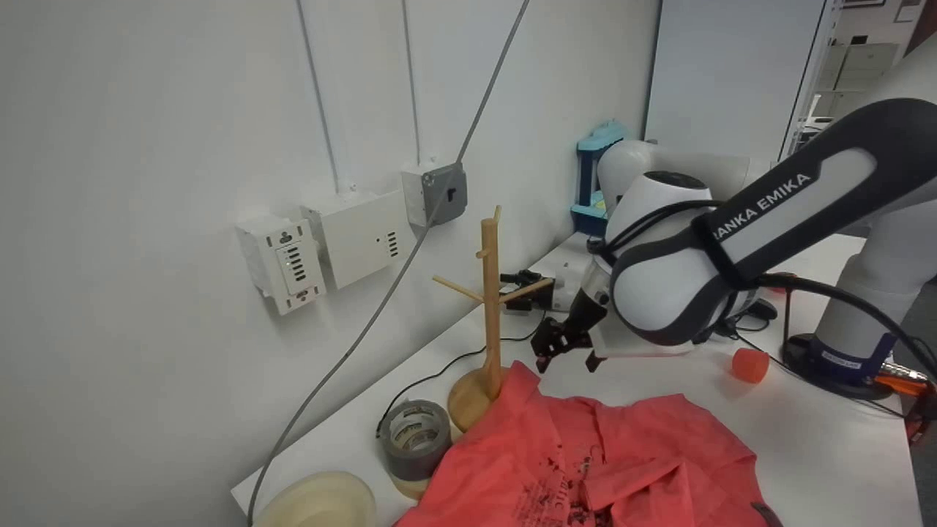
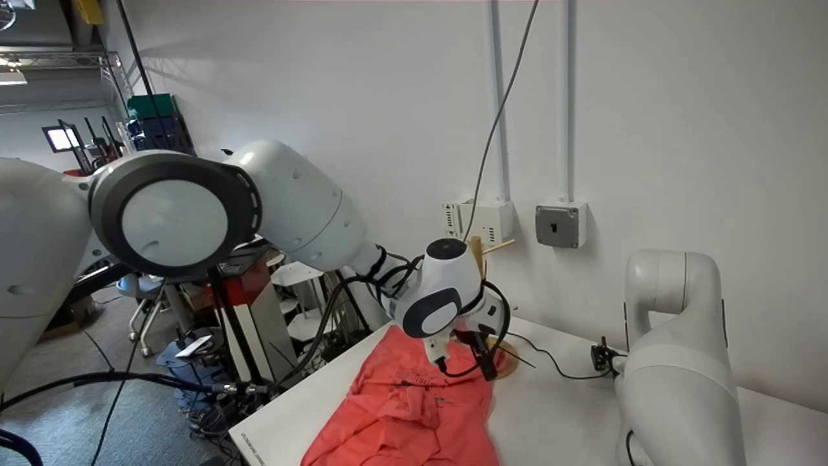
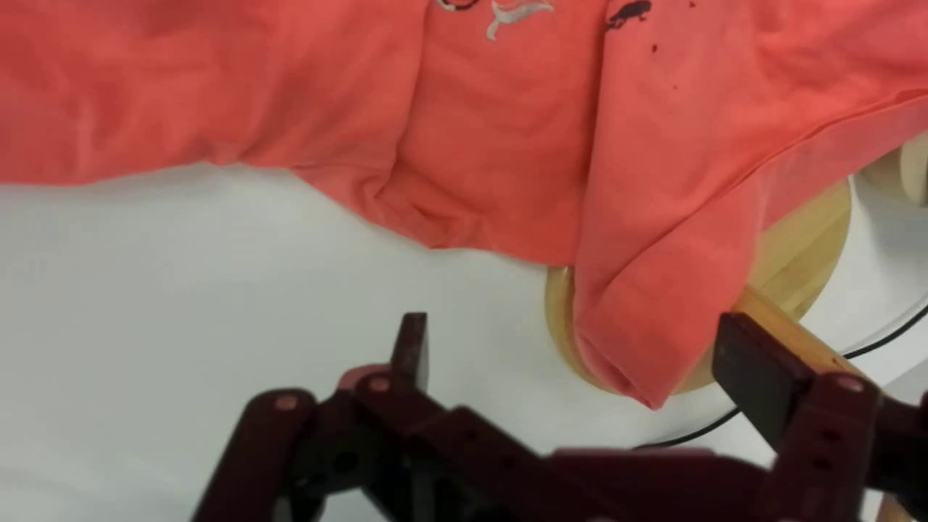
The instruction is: Fold the shirt
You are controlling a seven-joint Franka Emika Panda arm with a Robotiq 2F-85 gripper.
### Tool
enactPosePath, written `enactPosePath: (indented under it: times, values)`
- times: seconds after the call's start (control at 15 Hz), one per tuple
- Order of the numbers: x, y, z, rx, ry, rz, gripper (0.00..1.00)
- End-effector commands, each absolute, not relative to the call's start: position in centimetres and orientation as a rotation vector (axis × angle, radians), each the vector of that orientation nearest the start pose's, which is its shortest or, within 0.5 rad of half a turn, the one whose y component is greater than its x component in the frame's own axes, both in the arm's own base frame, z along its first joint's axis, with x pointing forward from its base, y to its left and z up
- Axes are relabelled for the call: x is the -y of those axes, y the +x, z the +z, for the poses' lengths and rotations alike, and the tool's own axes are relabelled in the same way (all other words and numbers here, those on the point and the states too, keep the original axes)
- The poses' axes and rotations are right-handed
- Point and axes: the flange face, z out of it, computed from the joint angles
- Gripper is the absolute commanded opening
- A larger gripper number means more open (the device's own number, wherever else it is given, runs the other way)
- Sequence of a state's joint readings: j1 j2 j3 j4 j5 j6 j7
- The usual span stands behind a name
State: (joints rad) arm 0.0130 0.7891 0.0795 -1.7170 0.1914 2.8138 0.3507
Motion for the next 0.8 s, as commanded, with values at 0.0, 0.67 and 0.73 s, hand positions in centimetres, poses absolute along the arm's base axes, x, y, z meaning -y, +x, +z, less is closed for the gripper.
enactPosePath:
  times: [0.0, 0.67, 0.73]
  values:
    - [-3.4, 71.6, 16.5, -0.506, -2.773, -0.378, 1.00]
    - [-3.0, 74.7, 14.3, -0.411, -2.802, -0.265, 1.00]
    - [-3.2, 75.1, 14.1, -0.418, -2.810, -0.270, 0.99]
